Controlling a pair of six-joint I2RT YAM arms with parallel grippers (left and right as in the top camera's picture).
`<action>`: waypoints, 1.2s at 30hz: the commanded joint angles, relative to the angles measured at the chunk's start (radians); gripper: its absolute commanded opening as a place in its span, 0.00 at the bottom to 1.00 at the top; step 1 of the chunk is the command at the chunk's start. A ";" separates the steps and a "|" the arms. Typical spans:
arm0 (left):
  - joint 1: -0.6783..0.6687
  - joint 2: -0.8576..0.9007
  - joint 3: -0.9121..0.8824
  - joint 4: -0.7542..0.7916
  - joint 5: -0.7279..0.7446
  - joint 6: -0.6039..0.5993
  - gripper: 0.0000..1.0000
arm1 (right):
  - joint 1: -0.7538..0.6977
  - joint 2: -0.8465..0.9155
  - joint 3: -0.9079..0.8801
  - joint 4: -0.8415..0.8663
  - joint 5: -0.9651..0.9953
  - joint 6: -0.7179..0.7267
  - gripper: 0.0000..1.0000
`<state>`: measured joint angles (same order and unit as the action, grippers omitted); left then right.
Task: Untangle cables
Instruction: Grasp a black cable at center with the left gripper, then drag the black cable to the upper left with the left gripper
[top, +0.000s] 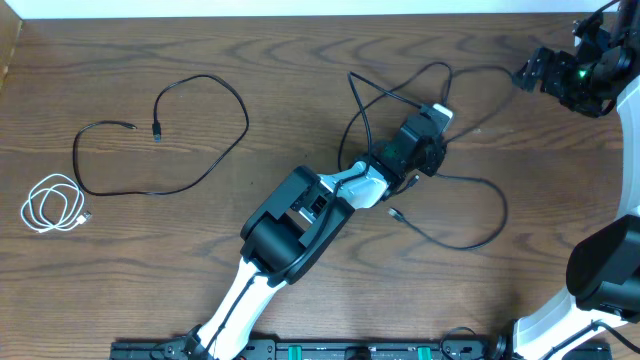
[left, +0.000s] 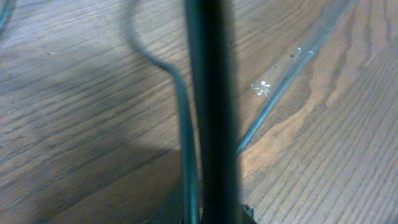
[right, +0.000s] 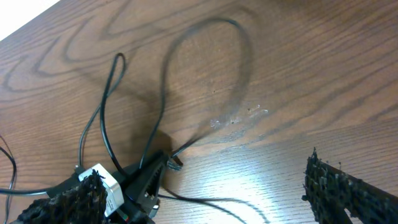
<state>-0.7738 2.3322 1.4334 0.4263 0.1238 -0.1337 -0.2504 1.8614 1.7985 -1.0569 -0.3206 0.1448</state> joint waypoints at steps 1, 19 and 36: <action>0.019 -0.004 0.013 -0.006 -0.040 0.001 0.08 | -0.003 -0.023 0.021 -0.004 0.001 -0.024 0.99; 0.323 -0.078 0.013 -0.553 -0.398 0.001 0.07 | -0.003 -0.023 0.021 -0.002 0.001 -0.030 0.99; 0.711 -0.078 0.013 -0.815 -0.399 0.009 0.08 | 0.005 -0.023 0.020 0.010 0.001 -0.030 0.99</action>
<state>-0.1314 2.1948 1.4868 -0.3397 -0.2756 -0.1333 -0.2504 1.8614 1.7985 -1.0500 -0.3206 0.1246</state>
